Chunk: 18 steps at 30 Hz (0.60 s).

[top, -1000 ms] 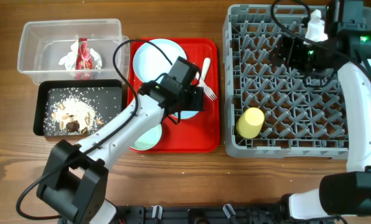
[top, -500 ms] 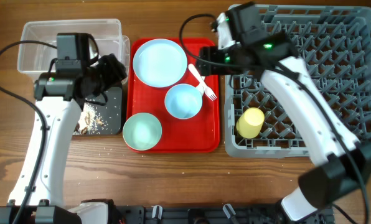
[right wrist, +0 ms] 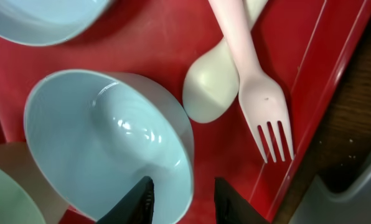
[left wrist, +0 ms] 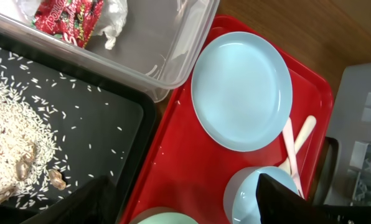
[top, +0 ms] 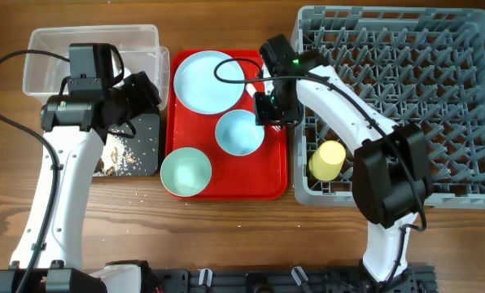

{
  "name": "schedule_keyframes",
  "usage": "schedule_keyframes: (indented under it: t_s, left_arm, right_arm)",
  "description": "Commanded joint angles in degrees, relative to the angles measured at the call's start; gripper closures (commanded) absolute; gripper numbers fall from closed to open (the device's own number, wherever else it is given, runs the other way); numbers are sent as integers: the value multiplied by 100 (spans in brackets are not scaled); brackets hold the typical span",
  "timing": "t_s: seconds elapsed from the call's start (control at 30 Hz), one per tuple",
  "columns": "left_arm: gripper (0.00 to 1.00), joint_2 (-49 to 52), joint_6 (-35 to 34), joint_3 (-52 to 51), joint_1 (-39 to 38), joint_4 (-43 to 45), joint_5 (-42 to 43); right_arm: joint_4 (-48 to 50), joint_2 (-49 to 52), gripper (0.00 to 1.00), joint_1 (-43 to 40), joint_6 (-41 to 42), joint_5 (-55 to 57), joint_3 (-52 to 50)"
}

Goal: Sort waste into correct bins and load items into the dishwasher rack
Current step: 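Grasp the blue bowl rim with the right gripper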

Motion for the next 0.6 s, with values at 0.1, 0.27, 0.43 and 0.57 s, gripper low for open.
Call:
schedule_keyframes:
  t_s: [0.1,0.27,0.43,0.57]
  left_arm:
    - [24,44,116,11,247,105,-142]
    - [17,44,118,11,651,98,-323]
    - [0,44,116,11,844,98,-507]
    - [0,44,116,11,844,79,-507]
  right_arm:
    - [435,101,67,39,0,-173,-531]
    - [614,101,76,52,2,-201,-546]
    - [680,105,79,111,2,-197,-551]
    - [704,105,86,190,4,-195,-551]
